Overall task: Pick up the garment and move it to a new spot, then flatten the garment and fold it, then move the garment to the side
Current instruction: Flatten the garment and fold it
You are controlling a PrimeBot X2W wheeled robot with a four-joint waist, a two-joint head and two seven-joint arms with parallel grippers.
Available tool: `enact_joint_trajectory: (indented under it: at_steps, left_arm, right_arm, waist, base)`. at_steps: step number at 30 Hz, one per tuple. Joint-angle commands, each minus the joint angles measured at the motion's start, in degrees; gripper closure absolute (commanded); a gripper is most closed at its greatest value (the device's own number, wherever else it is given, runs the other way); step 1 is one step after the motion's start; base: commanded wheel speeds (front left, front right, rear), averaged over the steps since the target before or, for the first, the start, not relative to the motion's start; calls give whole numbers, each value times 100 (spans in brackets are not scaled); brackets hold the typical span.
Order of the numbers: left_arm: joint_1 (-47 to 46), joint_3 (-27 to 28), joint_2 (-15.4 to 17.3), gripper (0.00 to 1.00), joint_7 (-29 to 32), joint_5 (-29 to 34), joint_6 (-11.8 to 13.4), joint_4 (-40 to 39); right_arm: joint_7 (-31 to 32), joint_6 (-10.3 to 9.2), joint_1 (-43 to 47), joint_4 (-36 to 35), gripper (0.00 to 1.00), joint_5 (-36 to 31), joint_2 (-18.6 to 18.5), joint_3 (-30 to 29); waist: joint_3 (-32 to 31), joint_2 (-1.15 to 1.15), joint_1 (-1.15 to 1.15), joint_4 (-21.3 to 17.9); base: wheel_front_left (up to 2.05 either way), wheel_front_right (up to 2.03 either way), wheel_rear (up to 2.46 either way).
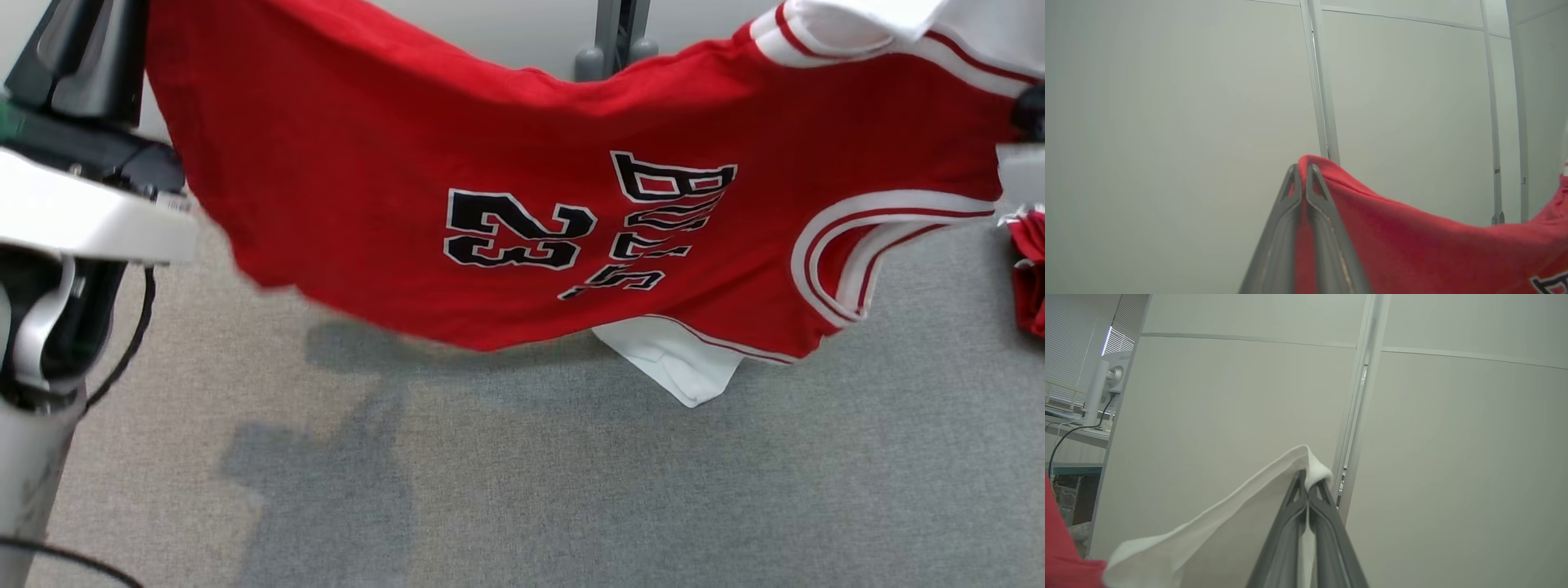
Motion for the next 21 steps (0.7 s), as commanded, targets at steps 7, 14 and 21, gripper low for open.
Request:
enact_joint_trajectory:
  at_steps: [7,14,21]
  left_arm:
    - [-1592,-270,-486,100,-123,-190,-593,1884]
    - [-2995,-323,-813,100,-559,-93,-876,3746]
    - [-4140,-404,-895,100,-867,33,-1022,5574]
  right_arm:
    - [-522,-2,-1744,2078,100,251,1,536]
    - [-1399,-2,-3422,3947,100,115,439,776]
    - [-1813,-2,-4797,5600,100,-128,1028,876]
  waist:
    - [545,0,0,77]
    - [761,0,0,41]
    - [933,0,0,-156]
  base:
    - [0,0,0]
    - [0,0,0]
    - [0,0,0]
